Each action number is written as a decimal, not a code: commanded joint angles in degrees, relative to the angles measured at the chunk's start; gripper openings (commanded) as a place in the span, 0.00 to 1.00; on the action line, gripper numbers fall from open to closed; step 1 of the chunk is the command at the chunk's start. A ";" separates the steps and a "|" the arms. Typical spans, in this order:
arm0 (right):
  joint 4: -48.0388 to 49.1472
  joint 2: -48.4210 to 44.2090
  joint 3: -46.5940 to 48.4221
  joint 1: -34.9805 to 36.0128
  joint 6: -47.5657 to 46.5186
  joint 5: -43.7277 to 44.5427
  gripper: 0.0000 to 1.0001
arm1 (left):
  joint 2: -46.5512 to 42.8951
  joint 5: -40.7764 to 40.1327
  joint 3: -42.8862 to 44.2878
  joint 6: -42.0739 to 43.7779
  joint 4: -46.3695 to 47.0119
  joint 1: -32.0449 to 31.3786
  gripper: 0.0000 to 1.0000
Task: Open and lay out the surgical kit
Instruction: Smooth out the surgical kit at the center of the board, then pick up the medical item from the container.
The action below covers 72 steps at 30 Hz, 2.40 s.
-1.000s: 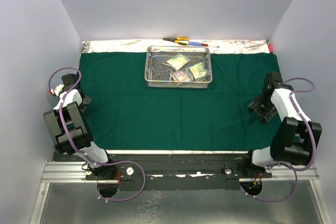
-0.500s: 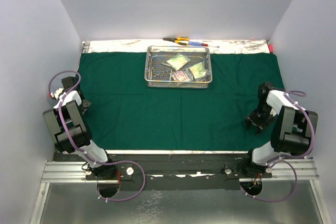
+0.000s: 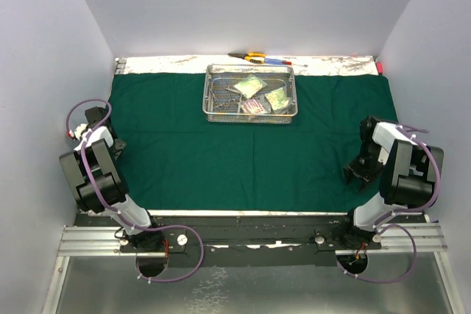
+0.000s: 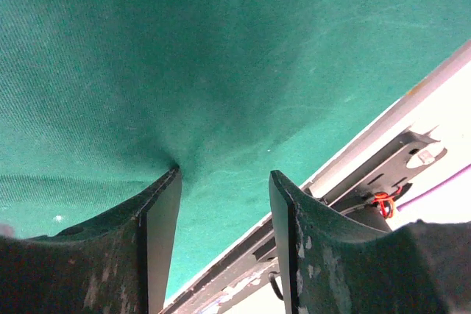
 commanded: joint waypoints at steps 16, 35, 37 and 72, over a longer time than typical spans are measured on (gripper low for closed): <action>7.56 -6.89 21.17 3.58 -8.14 -11.95 0.62 | -6.68 5.80 10.10 2.97 -2.40 -4.62 0.68; 30.06 20.67 47.75 35.41 -19.34 -17.49 0.56 | -1.32 21.10 25.71 18.65 4.16 -33.45 0.91; 29.24 24.96 51.60 37.31 -19.66 -16.03 0.56 | -1.13 22.05 25.63 18.42 4.25 -34.25 0.91; 36.05 35.88 58.31 39.04 -23.91 -15.75 0.00 | 2.07 32.48 27.18 14.35 4.61 -35.30 0.79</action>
